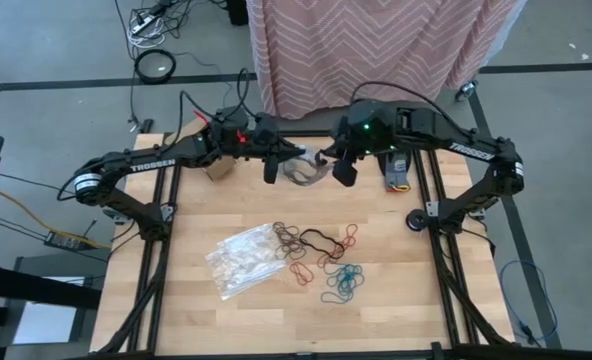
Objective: Sort rubber bands
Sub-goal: Put the black rubber band into the transparent zip bag
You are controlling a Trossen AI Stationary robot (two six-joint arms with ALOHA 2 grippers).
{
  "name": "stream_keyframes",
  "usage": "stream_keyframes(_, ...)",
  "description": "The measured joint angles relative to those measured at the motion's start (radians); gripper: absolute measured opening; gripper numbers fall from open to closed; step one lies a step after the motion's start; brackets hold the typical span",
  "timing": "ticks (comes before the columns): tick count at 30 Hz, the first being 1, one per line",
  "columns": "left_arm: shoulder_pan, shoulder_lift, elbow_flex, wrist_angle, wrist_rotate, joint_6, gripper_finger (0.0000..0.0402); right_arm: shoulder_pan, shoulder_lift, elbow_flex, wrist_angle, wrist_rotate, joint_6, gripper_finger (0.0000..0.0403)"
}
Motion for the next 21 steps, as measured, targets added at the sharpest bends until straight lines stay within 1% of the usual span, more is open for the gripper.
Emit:
stream_keyframes(2,0.000,0.000,0.000,0.009,0.009,-0.003,0.0000,-0.001,0.018,0.000,0.011,-0.035,-0.001,0.0000)
stream_keyframes(7,0.000,0.000,0.000,0.006,0.045,-0.007,0.0000,-0.003,0.064,0.000,0.026,-0.051,-0.019,0.0000)
stream_keyframes(14,0.000,0.000,0.000,0.001,0.074,-0.014,0.0000,-0.019,0.121,0.000,0.105,-0.143,-0.036,0.0000)
stream_keyframes(18,0.000,-0.001,0.000,0.013,0.087,-0.026,0.0000,-0.024,0.164,0.000,0.091,-0.190,-0.036,0.0000)
stream_keyframes(21,0.000,-0.008,0.000,0.011,0.089,-0.026,0.0000,-0.023,0.193,0.000,0.074,-0.196,-0.036,0.0000)
